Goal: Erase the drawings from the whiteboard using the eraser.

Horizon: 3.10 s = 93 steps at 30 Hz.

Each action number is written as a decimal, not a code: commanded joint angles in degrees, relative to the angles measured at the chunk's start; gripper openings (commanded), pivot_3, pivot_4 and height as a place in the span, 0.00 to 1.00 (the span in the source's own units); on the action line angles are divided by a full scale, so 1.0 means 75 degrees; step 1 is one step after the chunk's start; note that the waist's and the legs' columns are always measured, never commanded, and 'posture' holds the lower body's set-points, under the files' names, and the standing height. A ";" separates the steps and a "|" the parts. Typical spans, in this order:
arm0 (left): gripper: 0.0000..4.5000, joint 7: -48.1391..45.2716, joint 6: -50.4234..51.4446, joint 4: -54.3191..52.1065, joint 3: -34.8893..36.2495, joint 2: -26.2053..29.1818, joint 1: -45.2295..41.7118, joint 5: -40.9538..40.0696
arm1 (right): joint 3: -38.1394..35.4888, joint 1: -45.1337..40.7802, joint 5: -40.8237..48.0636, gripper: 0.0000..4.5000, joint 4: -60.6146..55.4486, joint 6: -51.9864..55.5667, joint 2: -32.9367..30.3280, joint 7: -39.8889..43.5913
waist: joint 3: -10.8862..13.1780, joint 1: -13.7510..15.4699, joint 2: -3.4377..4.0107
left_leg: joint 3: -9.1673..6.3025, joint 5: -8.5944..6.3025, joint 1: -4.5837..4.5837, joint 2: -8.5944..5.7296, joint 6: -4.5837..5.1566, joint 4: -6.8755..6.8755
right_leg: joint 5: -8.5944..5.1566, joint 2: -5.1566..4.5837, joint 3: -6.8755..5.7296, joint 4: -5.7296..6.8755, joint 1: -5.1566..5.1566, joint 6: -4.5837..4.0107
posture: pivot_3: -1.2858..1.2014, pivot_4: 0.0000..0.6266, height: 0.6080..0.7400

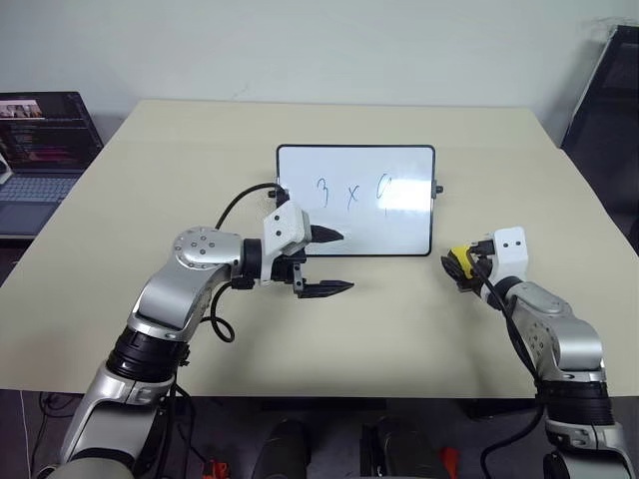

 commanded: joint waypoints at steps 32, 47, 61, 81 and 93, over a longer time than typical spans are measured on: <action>1.00 0.0644 -0.0434 0.0161 0.0410 0.0147 0.0339 0.0243 | -0.0257 -0.0567 0.0033 0.25 0.0783 -0.0807 0.0184 -0.0231 | 0.0000 -0.0005 0.0000 | -0.0001 0.0000 0.0001 0.0002 0.0000 0.0001 | 0.0001 0.0000 0.0001 0.0005 0.0000 -0.0002 | 0.52 0.24 1.00; 1.00 0.1540 0.0262 -0.0360 0.0327 -0.0052 0.0319 0.0397 | 0.0327 0.0077 -0.0458 0.25 -0.1190 -0.1632 -0.0179 0.0220 | 0.0000 -0.0002 0.0001 | -0.0005 0.0000 0.0000 0.0000 0.0000 0.0003 | 0.0001 -0.0001 0.0001 0.0009 0.0000 -0.0001 | 0.52 0.24 1.00; 1.00 0.2167 0.1258 -0.0352 0.0185 -0.0072 -0.0365 0.0809 | 0.1820 -0.1233 -0.1779 0.25 -0.0920 -0.2852 -0.0026 0.0569 | 0.0000 -0.0002 0.0000 | -0.0005 0.0001 0.0003 0.0000 -0.0001 0.0005 | 0.0003 0.0000 -0.0009 0.0009 0.0001 0.0001 | 0.52 0.24 1.00; 1.00 0.2404 0.1659 -0.0420 -0.0002 -0.0110 -0.0638 0.1253 | 0.2140 -0.4932 -0.2517 0.25 0.4187 -0.3881 0.1283 0.0092 | 0.0000 -0.0006 0.0001 | -0.0010 0.0001 -0.0008 -0.0003 -0.0002 0.0004 | 0.0005 -0.0026 -0.0019 0.0012 -0.0014 -0.0003 | 0.52 0.24 1.00; 1.00 0.2484 0.1698 -0.0365 0.0010 -0.0365 -0.0771 0.1192 | 0.2284 -0.4896 -0.2559 0.25 0.5094 -0.3721 0.1352 0.0665 | -0.0001 -0.0051 0.0001 | -0.0005 0.0002 -0.0036 -0.0004 -0.0003 0.0007 | 0.0005 -0.0043 -0.0016 0.0030 -0.0048 -0.0003 | 0.52 0.24 1.00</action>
